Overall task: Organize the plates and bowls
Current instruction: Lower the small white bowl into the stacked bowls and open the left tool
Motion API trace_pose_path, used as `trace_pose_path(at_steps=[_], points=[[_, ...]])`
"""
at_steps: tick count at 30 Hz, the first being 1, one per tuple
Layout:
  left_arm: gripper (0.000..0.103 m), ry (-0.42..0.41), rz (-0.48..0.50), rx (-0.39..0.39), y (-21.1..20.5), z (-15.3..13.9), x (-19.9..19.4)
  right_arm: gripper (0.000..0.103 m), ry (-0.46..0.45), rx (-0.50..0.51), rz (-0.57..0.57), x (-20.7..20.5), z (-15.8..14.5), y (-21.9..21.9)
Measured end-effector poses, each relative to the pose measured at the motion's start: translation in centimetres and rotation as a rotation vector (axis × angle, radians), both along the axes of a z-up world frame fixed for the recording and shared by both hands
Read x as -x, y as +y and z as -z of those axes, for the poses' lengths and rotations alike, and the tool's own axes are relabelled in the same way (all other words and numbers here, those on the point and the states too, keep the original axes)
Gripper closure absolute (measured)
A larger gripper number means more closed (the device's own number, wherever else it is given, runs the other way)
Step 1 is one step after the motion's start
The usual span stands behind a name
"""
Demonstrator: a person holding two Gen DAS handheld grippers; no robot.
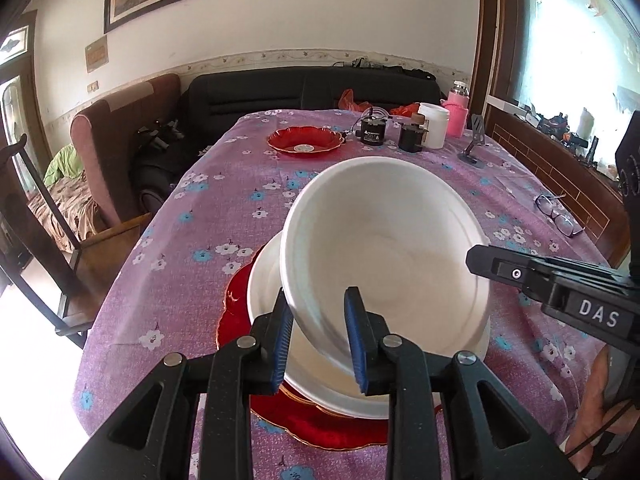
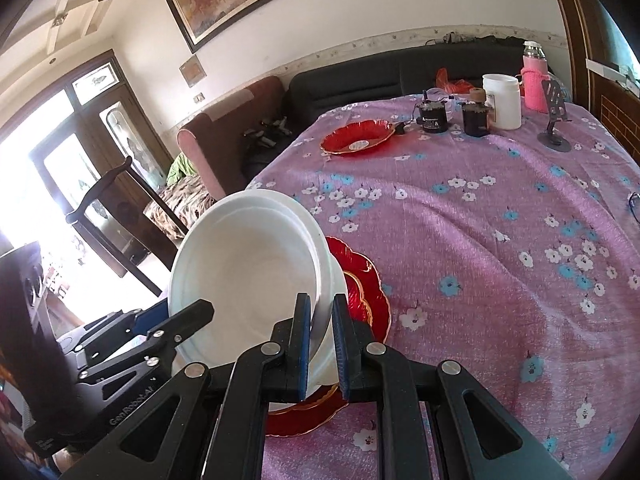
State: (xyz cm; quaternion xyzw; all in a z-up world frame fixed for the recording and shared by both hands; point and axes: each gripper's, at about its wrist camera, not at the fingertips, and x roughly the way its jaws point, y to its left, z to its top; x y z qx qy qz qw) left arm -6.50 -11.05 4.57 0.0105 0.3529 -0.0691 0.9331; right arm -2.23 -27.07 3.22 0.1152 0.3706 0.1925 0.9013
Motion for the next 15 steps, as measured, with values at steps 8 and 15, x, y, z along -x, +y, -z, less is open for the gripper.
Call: trace_pose_path(at_steps=[8,15], points=[[0.077,-0.005,-0.008,0.033,0.9,-0.5,0.4,0.089,0.002,0.007,-0.002,0.0,0.1,0.3],[0.073,-0.021,-0.013,0.051,1.2,-1.0,0.8,0.089,0.005,-0.003,0.000,0.0,0.1,0.4]])
